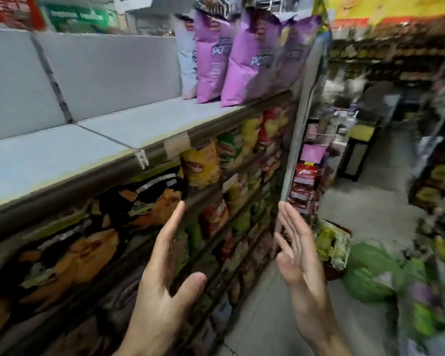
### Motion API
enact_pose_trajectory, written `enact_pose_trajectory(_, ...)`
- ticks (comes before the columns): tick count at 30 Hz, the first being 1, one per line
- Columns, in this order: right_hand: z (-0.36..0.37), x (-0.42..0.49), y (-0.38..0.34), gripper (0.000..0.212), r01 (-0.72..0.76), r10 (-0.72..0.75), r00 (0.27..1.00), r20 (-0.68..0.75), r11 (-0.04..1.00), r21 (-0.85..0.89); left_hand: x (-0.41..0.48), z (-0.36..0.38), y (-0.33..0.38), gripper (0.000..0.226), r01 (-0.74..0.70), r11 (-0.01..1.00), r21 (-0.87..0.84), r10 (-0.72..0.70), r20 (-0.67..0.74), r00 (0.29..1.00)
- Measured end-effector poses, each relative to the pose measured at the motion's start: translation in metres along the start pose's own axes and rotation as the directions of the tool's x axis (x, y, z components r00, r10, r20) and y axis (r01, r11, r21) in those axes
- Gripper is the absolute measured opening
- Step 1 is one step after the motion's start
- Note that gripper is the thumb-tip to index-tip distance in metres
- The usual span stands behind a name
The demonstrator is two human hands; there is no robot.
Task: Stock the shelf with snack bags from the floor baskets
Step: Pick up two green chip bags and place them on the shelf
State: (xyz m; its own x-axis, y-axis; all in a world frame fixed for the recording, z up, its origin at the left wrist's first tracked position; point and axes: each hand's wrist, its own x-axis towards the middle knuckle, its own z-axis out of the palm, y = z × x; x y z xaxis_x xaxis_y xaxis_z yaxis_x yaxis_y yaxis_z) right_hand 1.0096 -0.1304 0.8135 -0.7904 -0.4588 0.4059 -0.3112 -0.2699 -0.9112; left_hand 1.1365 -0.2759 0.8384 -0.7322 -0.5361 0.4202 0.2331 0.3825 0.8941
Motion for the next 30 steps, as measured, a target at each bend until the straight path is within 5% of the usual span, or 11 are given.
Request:
enact_pose_trajectory(13, -0.341, 0.019, 0.09, 0.072, -0.207, 0.122, 0.846, -0.518, 0.972, -0.108, 0.102, 0.375, -0.071, 0.076, 0.099, 0.974, -0.202, 0.016, 0.503, 0.864)
enact_pose_trajectory(22, -0.485, 0.133, 0.164, 0.072, -0.249, 0.082, 0.723, -0.686, 0.957, -0.148, 0.23, 0.563, -0.141, 0.075, 0.213, 0.92, -0.328, 0.037, 0.615, 0.788)
enact_pose_trajectory(30, -0.585, 0.271, 0.218, 0.062, -0.358, 0.134, 0.652, -0.746, 0.922, -0.147, 0.378, 0.694, -0.196, 0.069, 0.243, 0.942, -0.229, -0.01, 0.708, 0.706)
